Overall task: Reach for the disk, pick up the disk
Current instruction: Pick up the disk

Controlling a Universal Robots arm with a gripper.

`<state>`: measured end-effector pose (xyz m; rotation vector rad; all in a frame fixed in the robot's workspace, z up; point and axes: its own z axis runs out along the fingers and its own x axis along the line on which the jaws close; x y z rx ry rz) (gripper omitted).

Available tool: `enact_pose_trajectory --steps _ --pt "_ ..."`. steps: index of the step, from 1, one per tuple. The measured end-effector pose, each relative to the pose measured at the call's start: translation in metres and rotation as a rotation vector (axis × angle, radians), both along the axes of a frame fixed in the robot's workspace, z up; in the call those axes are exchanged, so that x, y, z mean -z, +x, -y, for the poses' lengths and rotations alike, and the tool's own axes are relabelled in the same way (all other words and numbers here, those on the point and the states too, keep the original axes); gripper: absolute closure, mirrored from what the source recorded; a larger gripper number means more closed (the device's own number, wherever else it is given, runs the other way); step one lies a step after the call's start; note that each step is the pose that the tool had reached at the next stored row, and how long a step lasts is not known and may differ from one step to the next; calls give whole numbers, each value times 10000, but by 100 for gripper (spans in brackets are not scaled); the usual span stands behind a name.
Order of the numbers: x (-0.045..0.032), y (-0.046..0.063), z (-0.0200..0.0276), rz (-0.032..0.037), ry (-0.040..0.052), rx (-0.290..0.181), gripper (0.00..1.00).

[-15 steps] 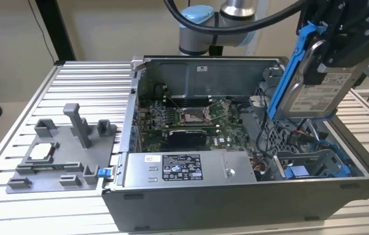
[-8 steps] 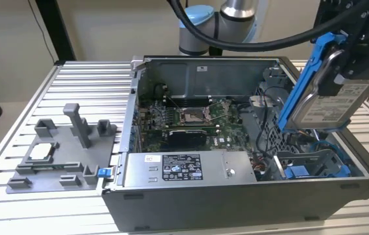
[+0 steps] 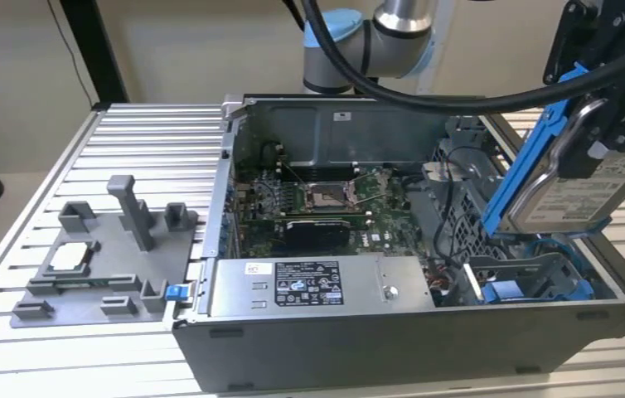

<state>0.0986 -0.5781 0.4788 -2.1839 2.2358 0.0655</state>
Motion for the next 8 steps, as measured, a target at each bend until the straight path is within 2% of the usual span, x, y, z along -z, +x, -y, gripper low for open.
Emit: enact_pose_trajectory --steps 8 --pt "5 4 14 1 0 0 100"
